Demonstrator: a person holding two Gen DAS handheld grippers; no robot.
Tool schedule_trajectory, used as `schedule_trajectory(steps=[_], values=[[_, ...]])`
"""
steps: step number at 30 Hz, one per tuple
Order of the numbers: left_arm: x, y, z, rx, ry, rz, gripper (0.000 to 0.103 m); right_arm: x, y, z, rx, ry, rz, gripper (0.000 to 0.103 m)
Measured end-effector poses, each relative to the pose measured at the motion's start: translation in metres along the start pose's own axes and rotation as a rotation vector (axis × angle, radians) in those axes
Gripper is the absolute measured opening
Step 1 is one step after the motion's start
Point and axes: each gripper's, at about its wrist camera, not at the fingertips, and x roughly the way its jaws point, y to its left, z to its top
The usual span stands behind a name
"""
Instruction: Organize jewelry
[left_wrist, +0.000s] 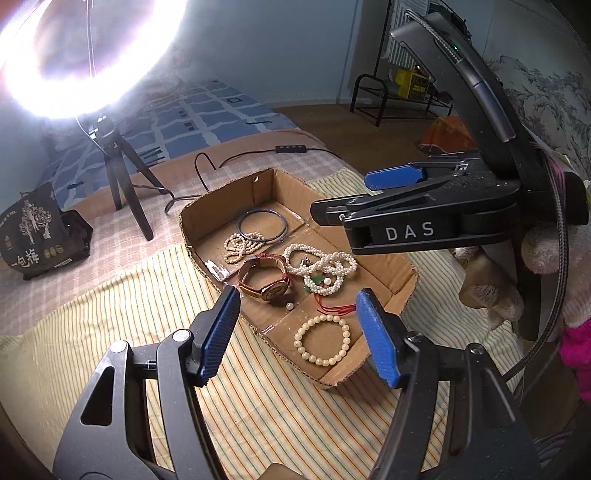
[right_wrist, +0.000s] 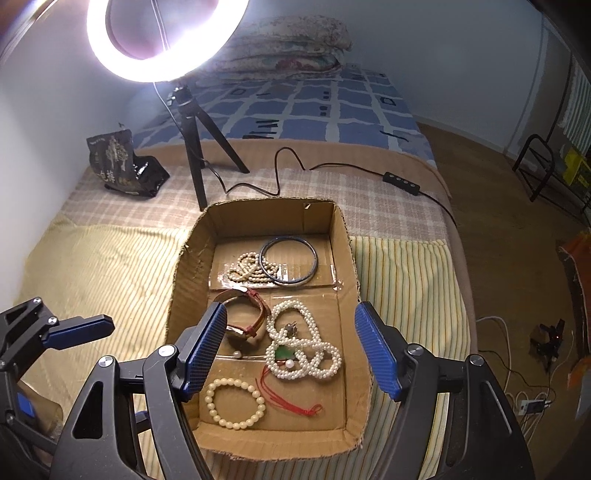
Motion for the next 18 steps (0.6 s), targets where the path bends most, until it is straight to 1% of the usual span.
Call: schedule_trajectory(steps=[7,18], values=[[-0.028,-0.005,-0.002,0.006,-0.031,0.011,0.067,-0.024,0.008,-0.005,0.003,-0.031,-0.006,0.071],[-0.085,-0.013,-0.01,0.017,-0.1,0.023,0.068,-0.078,0.025,-0.019,0.015,-0.096,-0.039,0.071]])
